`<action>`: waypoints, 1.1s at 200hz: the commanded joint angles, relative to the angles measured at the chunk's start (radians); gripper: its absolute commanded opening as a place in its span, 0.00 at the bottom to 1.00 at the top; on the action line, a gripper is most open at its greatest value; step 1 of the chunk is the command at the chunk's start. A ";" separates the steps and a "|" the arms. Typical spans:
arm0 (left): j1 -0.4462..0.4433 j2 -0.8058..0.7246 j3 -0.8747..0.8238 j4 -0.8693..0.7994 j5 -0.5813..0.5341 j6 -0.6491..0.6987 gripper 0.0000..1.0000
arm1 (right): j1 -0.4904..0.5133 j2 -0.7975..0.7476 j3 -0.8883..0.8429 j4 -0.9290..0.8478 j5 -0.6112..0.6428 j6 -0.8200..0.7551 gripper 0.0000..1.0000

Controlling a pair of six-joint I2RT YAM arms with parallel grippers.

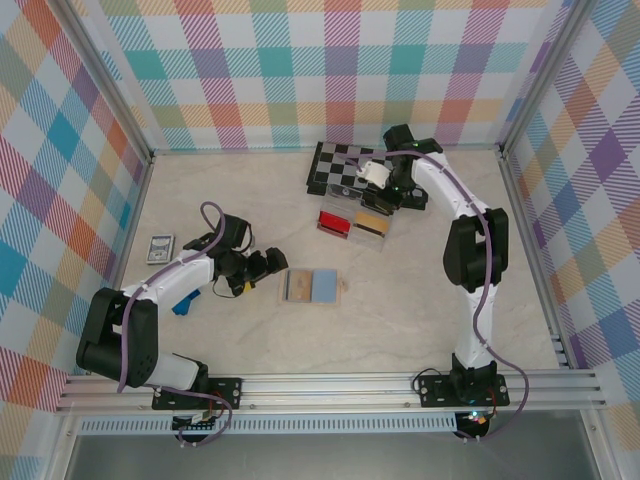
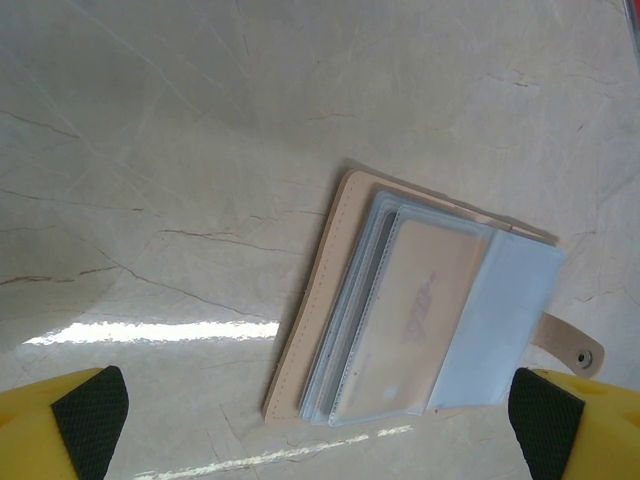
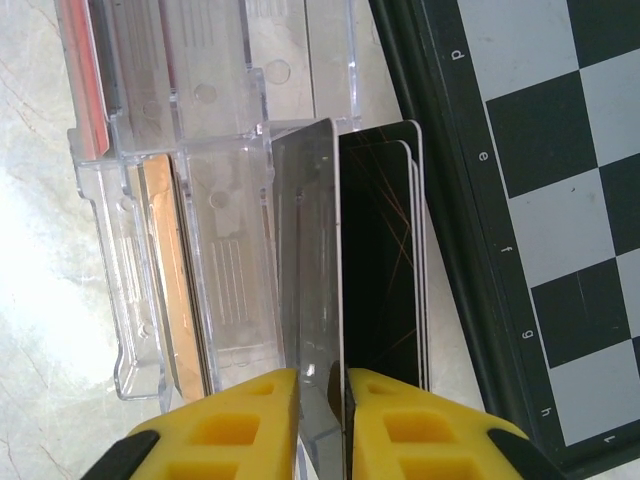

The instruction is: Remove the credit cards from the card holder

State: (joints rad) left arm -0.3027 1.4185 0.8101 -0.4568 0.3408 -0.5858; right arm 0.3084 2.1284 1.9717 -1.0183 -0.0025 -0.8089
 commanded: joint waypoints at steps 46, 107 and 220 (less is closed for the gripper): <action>0.014 -0.001 -0.017 0.014 0.020 0.007 1.00 | 0.008 -0.027 0.049 0.019 0.003 0.082 0.17; 0.014 -0.038 -0.011 0.001 0.038 0.003 1.00 | 0.007 -0.183 -0.032 0.087 -0.057 0.189 0.25; -0.069 -0.033 0.026 -0.034 0.044 -0.037 0.96 | 0.094 -0.738 -0.625 0.376 -0.084 1.093 0.60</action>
State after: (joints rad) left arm -0.3420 1.3937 0.8089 -0.4698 0.3717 -0.5949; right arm 0.3744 1.5127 1.4822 -0.7612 -0.0875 -0.0154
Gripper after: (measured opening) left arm 0.966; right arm 0.569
